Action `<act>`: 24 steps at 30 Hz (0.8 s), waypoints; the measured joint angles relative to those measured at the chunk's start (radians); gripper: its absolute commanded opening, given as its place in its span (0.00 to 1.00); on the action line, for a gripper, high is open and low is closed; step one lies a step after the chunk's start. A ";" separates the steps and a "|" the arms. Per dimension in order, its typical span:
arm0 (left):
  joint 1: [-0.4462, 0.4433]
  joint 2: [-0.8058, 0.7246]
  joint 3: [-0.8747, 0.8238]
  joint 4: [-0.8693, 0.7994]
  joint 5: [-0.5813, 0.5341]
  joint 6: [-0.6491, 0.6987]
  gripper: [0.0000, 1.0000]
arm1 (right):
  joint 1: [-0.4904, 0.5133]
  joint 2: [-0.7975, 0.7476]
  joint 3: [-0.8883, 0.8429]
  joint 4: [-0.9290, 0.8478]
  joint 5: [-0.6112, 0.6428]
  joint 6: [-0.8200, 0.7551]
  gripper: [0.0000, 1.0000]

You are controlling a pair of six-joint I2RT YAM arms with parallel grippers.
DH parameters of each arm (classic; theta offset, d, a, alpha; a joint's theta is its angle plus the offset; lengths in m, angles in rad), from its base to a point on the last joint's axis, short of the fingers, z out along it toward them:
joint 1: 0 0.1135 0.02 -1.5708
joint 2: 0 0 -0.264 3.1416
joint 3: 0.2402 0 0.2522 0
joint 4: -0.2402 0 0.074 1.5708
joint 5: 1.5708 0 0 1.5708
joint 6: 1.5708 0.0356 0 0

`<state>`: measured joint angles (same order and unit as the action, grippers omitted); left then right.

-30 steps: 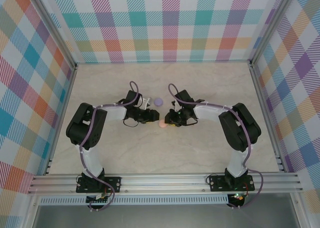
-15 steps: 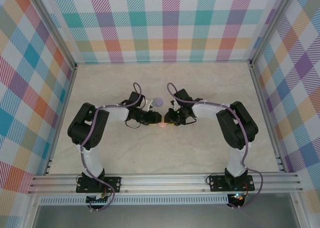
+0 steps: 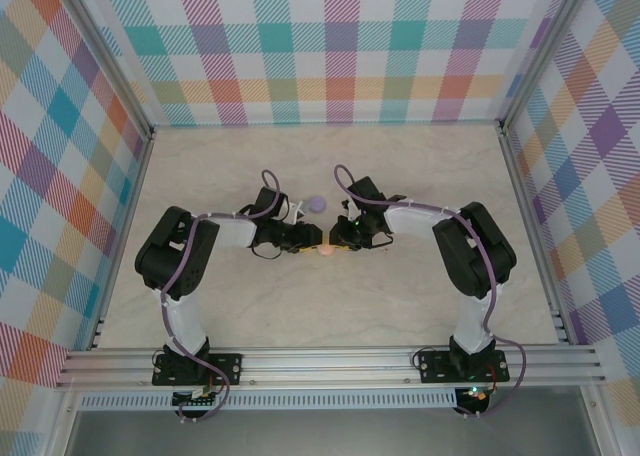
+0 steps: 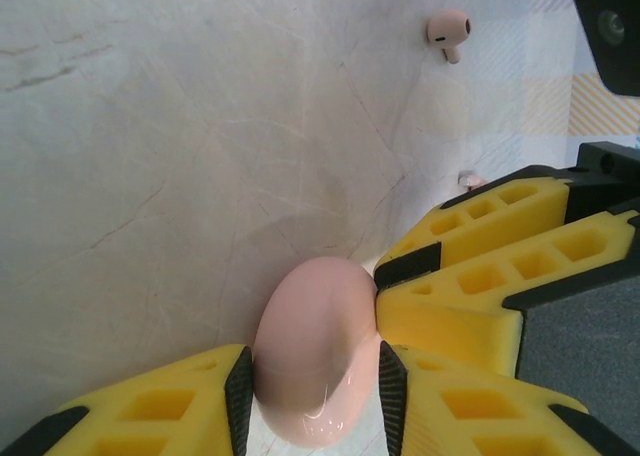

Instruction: Insert wireless bluetooth earbuds into charging case

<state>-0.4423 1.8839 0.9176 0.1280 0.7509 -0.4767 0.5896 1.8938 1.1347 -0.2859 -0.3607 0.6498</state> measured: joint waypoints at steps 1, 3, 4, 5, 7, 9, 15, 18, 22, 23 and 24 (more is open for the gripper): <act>0.000 0.000 -0.003 0.007 0.000 -0.008 0.38 | 0.000 0.000 0.000 0.000 0.000 0.000 0.20; 0.000 0.000 -0.006 0.017 -0.001 -0.021 0.38 | 0.000 0.000 0.000 0.000 0.000 0.000 0.20; 0.000 0.000 -0.007 0.018 -0.002 -0.026 0.38 | 0.000 0.000 0.000 0.001 0.000 0.000 0.20; 0.000 0.000 -0.007 0.018 -0.003 -0.028 0.37 | 0.000 0.000 0.000 0.001 0.000 0.000 0.20; 0.000 0.000 -0.007 0.018 -0.004 -0.032 0.37 | 0.000 0.000 0.000 0.001 0.000 0.000 0.20; 0.000 0.000 -0.007 0.021 -0.003 -0.033 0.37 | 0.000 0.000 0.000 0.001 0.000 0.000 0.20; 0.000 0.000 -0.009 0.022 0.000 -0.041 0.37 | 0.000 0.000 0.000 0.001 0.002 0.000 0.19; 0.000 0.000 -0.011 0.023 0.001 -0.045 0.36 | 0.000 0.000 0.000 0.002 0.003 0.000 0.19; -0.001 0.000 -0.011 0.022 0.001 -0.048 0.35 | 0.000 0.000 0.000 0.002 0.003 0.000 0.19; -0.002 0.000 -0.011 0.022 0.001 -0.048 0.35 | 0.000 0.000 0.000 0.002 0.003 0.000 0.19; -0.002 0.001 -0.011 0.022 0.001 -0.051 0.36 | 0.000 0.000 0.000 0.002 0.003 0.000 0.19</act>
<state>-0.4438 1.8847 0.9070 0.1497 0.7517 -0.5274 0.5896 1.8938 1.1347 -0.2840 -0.3580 0.6498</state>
